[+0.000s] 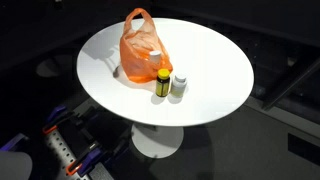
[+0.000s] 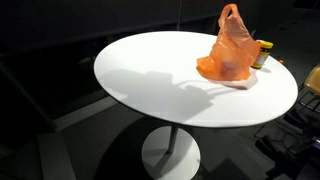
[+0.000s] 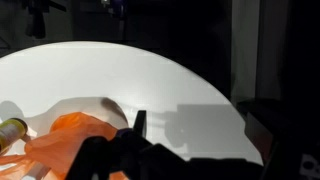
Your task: Put the yellow bottle in the plastic bag
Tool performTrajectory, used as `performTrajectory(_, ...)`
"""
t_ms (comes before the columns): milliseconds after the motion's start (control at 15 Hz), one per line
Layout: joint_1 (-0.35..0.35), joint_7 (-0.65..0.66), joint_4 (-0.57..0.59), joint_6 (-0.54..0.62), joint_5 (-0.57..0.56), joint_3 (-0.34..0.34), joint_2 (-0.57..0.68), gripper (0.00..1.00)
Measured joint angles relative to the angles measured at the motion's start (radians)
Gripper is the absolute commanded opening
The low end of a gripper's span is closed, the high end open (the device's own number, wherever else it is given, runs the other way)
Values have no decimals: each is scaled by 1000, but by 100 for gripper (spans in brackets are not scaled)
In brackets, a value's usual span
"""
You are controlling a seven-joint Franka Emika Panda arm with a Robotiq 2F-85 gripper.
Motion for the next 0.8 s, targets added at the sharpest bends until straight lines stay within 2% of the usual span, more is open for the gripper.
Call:
performTrajectory(467,-9,1,4,1,-6,-7,3,100)
performTrajectory(800,-83,10,22,31,-50,-49,5,100)
